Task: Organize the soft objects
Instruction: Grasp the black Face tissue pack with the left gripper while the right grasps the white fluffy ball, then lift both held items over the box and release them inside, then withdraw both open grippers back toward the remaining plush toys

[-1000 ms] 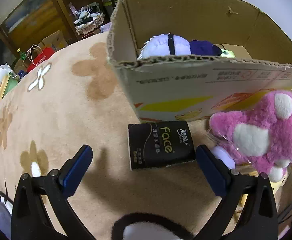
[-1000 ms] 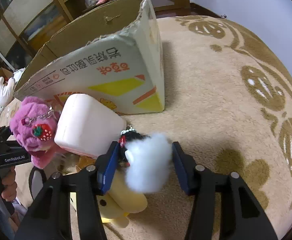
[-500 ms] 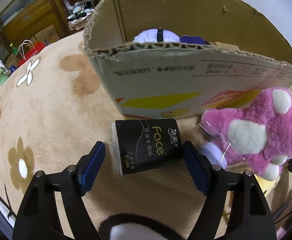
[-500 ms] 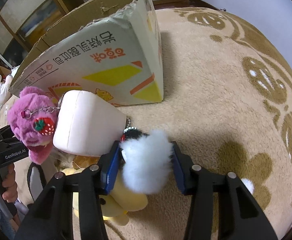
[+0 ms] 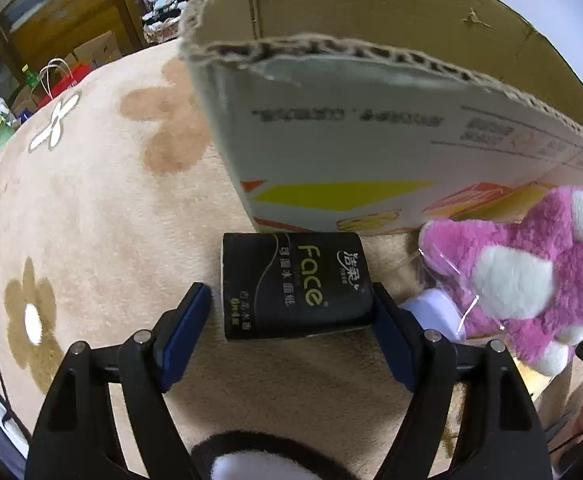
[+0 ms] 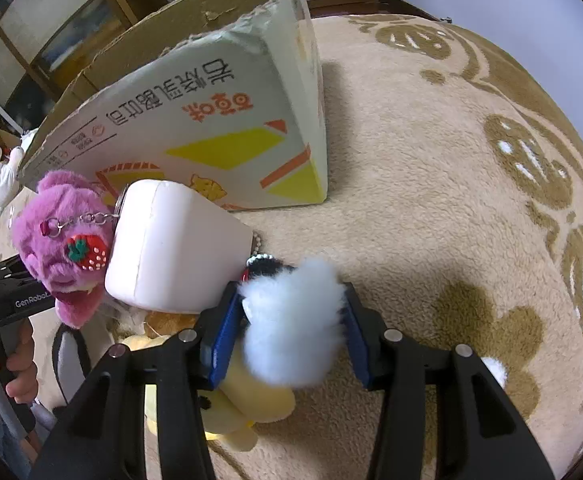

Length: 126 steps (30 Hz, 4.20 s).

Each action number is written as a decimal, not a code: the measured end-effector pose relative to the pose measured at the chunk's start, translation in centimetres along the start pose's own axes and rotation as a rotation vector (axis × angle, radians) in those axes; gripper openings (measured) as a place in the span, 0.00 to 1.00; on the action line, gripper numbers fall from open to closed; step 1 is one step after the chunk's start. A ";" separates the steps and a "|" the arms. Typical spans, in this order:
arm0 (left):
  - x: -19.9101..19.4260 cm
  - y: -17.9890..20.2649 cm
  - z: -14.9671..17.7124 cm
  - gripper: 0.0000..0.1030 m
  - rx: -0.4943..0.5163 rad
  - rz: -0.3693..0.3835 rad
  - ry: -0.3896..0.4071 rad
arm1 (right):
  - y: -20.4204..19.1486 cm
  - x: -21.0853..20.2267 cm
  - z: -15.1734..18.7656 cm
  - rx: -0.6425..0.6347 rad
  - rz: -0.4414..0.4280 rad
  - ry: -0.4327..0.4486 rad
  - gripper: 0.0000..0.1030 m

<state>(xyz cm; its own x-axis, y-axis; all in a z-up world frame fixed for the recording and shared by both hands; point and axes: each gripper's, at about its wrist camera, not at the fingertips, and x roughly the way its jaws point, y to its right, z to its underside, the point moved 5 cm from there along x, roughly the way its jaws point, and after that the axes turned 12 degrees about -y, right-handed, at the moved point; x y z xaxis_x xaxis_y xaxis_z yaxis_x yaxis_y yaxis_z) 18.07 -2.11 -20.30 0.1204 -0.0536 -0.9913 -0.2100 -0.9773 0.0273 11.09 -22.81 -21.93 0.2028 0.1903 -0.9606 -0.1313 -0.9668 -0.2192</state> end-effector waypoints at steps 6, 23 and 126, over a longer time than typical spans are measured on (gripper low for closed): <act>-0.5 1.1 1.1 0.62 0.007 -0.007 -0.004 | -0.2 -0.2 0.2 0.002 -0.002 -0.001 0.42; -5.9 1.6 3.3 0.62 -0.027 -0.014 0.130 | -0.5 -8.2 1.1 0.004 -0.012 0.329 0.41; -13.0 3.4 -3.5 0.85 0.093 -0.072 0.514 | -5.2 -9.6 -7.9 -0.171 -0.172 0.479 0.57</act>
<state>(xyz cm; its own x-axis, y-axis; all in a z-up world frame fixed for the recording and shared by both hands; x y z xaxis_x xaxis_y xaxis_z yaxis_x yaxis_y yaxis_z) 19.14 -5.47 -6.85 0.5933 -0.1034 -0.7983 -0.2663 -0.9611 -0.0734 17.44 -20.98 -10.21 0.6326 0.2879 -0.7190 0.0943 -0.9501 -0.2975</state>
